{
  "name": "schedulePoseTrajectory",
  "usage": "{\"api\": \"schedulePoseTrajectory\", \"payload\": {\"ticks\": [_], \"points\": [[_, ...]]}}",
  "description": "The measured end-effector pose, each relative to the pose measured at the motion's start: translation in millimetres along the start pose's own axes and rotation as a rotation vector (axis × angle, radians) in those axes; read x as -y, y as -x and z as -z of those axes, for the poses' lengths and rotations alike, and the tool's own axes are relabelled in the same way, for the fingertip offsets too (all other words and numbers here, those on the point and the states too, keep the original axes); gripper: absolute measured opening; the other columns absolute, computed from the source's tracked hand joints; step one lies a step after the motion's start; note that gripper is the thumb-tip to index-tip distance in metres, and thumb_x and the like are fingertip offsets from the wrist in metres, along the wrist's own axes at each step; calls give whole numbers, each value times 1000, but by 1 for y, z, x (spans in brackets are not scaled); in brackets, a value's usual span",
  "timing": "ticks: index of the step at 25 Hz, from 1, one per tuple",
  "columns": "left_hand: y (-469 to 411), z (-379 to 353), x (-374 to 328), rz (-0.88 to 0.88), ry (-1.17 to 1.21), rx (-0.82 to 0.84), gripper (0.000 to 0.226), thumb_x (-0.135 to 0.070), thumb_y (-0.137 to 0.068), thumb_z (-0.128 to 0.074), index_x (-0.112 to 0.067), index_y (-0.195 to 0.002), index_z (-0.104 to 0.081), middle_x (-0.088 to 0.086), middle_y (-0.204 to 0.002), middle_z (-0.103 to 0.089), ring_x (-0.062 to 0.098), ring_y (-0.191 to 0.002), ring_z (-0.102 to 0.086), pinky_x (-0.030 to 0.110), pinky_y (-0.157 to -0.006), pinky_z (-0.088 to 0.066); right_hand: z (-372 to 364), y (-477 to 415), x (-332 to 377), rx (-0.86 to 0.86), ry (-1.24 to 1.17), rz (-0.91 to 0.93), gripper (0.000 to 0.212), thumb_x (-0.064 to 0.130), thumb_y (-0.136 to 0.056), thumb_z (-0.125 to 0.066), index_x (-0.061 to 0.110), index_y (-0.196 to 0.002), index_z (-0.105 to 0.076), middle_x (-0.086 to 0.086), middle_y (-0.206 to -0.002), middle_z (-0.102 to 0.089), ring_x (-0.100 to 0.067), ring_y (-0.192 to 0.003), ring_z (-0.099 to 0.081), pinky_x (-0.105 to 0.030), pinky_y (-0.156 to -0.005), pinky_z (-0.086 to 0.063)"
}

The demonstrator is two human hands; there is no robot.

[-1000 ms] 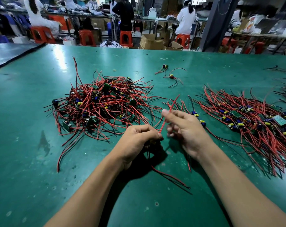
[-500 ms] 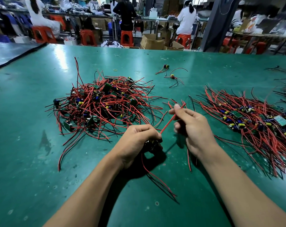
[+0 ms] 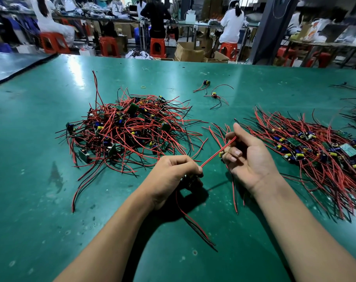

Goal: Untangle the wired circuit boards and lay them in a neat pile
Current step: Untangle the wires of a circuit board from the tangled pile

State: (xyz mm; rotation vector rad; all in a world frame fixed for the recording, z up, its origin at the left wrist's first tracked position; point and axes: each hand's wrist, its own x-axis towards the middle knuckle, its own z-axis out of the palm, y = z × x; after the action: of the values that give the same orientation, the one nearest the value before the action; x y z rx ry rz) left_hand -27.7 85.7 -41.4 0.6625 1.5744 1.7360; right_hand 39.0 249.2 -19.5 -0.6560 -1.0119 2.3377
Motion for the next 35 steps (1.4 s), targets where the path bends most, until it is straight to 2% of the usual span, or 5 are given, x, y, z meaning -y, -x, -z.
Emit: {"api": "schedulePoseTrajectory", "payload": {"ticks": [12,19,23,28,35], "points": [[1,-1,-4,41,221,-64,10,-24,-71,-72,-16,-75,-77,4,-72,-70,14,-63,-66,24,-61,-47,3,-1,-2,63,128,-16,61,67,-70,-65,12,-94,-70,6,-62,-47,-6,-44,-36,-18,-42,-32],[-6,3,-11,56,381,-253,13,-32,-80,-69,-21,-81,-75,-2,-89,-75,12,-77,-64,32,-75,-43,7,9,-26,462,870,102,11,13,-82,-78,12,-93,-74,6,-73,-66,0,-57,-53,-14,-52,-40],[-6,2,-13,93,480,-323,15,-34,-84,-69,-21,-90,-74,-9,-84,-74,6,-60,-50,24,-59,-39,0,19,-32,563,974,128,18,23,-78,-84,16,-90,-72,8,-72,-69,1,-58,-56,-11,-51,-42],[-5,2,-11,72,471,-336,34,-43,-68,-77,-23,-95,-77,-2,-102,-75,20,-88,-52,39,-83,-41,-9,20,-37,425,781,216,22,41,-78,-74,19,-79,-73,2,-70,-67,-10,-53,-55,-19,-50,-45],[-5,4,-10,77,446,-286,30,-27,-65,-78,-26,-96,-77,-9,-85,-72,7,-59,-47,24,-56,-28,-8,15,-20,349,296,-12,13,27,-70,-77,17,-65,-70,-1,-64,-63,-6,-40,-47,-18,-39,-37]]}}
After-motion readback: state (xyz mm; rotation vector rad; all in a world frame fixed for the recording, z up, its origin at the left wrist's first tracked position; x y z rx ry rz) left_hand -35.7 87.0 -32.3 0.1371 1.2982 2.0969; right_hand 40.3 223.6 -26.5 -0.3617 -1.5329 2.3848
